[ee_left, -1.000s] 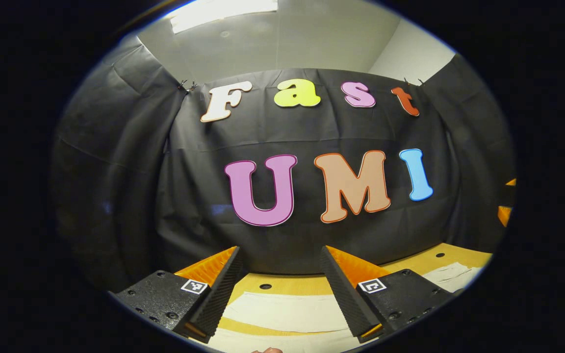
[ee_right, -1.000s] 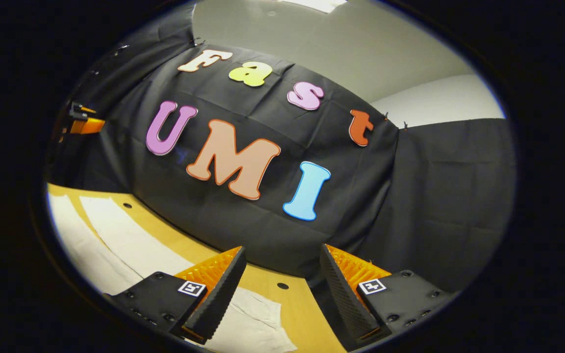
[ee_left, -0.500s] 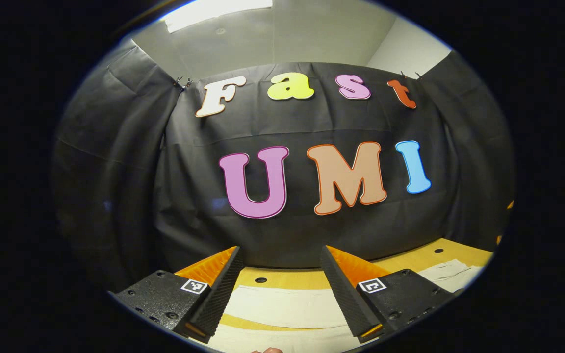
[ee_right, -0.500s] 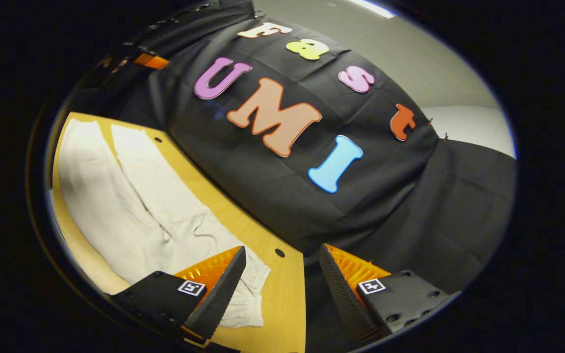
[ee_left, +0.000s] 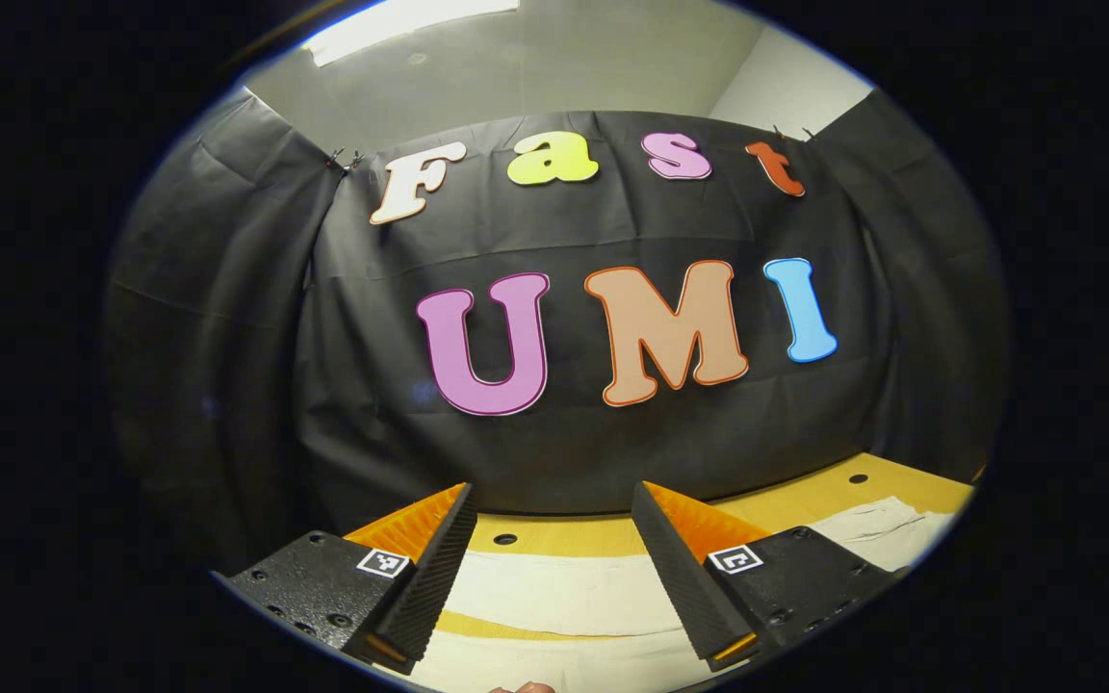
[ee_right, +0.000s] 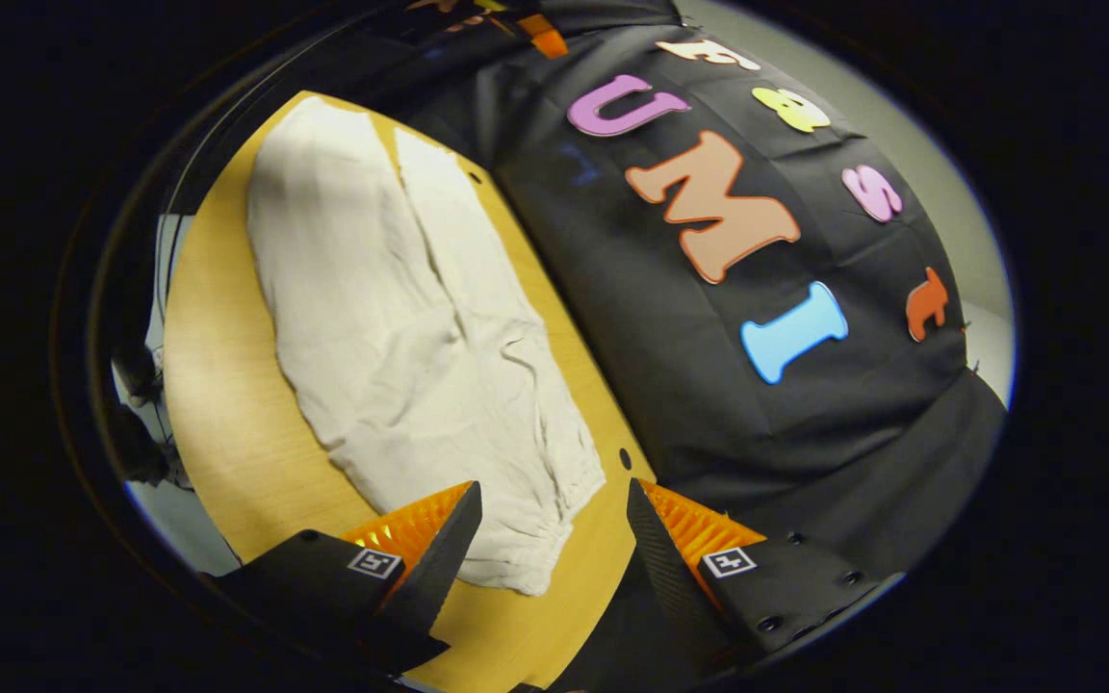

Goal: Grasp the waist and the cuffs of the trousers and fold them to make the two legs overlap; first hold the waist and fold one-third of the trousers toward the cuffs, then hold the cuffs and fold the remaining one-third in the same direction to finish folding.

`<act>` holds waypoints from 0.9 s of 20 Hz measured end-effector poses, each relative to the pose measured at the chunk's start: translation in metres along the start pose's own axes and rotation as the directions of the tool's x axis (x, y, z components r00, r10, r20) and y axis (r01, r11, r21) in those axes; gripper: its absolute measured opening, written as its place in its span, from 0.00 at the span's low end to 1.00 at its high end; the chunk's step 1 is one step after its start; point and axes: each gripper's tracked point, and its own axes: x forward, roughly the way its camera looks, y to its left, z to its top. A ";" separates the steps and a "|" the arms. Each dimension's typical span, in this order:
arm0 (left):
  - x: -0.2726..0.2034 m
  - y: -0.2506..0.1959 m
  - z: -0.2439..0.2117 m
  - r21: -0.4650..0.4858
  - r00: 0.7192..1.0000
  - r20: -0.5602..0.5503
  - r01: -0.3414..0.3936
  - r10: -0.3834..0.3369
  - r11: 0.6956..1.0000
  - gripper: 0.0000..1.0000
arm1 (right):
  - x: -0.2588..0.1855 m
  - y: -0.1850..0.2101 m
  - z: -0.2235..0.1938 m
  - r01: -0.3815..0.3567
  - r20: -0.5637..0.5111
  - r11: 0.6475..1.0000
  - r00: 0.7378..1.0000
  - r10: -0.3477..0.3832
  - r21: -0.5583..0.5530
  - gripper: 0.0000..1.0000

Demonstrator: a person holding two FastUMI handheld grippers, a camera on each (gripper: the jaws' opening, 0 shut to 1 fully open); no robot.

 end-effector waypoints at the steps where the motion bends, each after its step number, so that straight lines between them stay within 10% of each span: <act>1: 0.000 0.001 -0.001 0.000 1.000 -0.004 -0.005 0.005 1.000 0.96 | 0.003 0.008 -0.007 -0.028 -0.009 0.999 1.000 0.028 -0.023 0.97; 12: -0.009 0.025 -0.014 0.037 0.997 -0.036 -0.059 0.061 0.998 0.96 | 0.024 0.070 -0.052 -0.268 -0.142 0.945 0.959 0.244 -0.186 0.97; 18: -0.013 0.045 -0.016 0.067 0.994 -0.043 -0.093 0.096 0.993 0.96 | 0.058 0.063 -0.048 -0.254 -0.143 0.937 0.964 0.225 -0.238 0.92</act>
